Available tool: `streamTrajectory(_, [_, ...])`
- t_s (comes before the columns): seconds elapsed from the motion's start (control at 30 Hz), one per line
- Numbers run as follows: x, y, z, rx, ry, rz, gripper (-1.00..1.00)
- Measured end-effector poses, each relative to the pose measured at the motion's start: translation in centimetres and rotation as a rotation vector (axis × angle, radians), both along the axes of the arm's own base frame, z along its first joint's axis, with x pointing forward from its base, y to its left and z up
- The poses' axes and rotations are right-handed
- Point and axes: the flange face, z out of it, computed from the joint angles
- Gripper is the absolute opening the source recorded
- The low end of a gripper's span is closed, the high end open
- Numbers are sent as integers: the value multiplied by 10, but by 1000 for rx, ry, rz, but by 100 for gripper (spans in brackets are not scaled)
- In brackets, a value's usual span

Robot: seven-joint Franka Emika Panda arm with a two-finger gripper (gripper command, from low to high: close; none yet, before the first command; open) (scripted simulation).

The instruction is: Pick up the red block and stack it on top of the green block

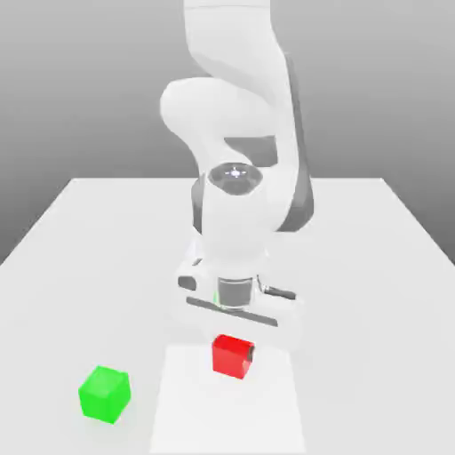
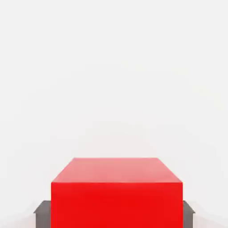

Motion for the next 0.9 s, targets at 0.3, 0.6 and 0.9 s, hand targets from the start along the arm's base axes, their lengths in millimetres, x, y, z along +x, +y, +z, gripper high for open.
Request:
streamTrajectory(0.3, [0,0,54,-2,1,1,-100])
streamTrajectory(0.6, [61,-163,95,4,1,-573,-100])
streamTrajectory(0.9, [68,-185,42,0,1,-644,100])
